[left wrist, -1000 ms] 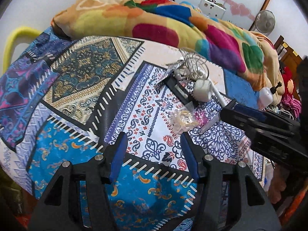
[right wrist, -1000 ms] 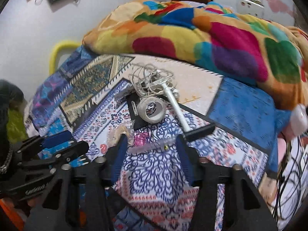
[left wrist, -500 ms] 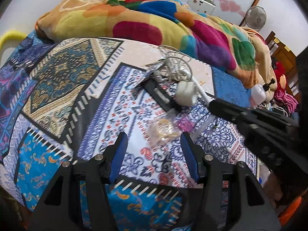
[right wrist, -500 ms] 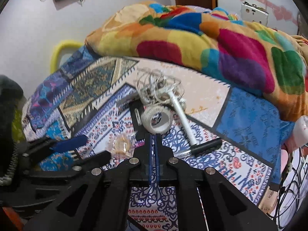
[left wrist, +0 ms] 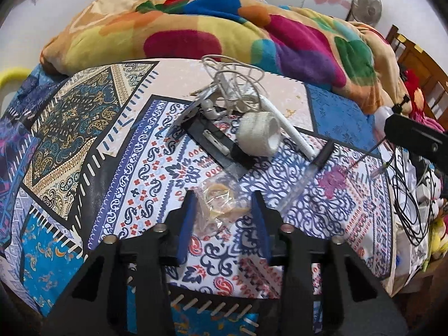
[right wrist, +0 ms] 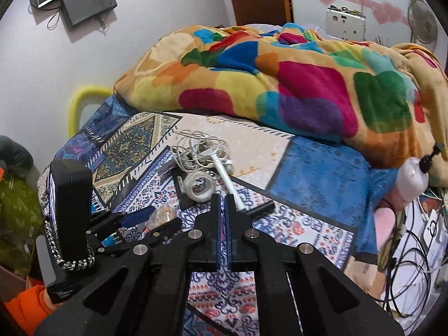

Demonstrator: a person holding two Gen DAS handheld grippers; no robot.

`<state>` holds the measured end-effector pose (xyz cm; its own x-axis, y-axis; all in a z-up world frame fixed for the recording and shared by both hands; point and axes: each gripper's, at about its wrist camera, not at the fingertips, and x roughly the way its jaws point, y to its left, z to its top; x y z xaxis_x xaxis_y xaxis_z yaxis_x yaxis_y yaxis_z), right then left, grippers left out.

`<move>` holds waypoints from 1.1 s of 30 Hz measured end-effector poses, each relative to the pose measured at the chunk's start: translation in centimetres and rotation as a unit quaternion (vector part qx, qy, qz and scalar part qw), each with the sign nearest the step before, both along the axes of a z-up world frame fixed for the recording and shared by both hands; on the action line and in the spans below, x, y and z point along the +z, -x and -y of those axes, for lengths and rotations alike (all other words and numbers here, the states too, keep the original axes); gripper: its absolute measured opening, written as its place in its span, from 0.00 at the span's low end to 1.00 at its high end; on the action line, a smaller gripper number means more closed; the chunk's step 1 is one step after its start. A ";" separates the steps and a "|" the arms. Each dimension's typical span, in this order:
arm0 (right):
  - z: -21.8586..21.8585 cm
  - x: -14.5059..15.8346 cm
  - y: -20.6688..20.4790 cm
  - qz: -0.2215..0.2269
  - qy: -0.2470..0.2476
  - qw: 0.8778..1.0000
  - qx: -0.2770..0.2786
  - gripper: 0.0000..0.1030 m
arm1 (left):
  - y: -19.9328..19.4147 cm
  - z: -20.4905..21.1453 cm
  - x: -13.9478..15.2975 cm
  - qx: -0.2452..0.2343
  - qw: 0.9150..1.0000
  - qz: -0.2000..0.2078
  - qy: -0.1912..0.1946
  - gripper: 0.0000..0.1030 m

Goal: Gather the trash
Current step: 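Carry the plastic bag in the left tool over the white bin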

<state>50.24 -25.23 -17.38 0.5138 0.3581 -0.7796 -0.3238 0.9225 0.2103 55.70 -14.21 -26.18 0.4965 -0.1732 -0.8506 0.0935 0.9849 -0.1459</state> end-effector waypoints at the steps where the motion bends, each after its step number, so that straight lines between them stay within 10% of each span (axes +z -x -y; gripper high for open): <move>1: 0.3 0.1 0.1 -0.001 0.000 1.000 -0.002 0.02 | 0.2 0.1 0.2 -0.006 1.000 -0.002 0.001 0.26; 33: -5.8 12.0 11.0 0.066 -0.016 0.995 0.067 0.02 | 17.6 -8.6 16.3 0.054 0.991 0.119 0.011 0.20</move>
<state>39.21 -19.41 -5.36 0.5565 0.4542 -0.6957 -0.4704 0.8624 0.1868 38.10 -5.64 -9.87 0.6993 -0.1244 -0.7039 0.0215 0.9880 -0.1532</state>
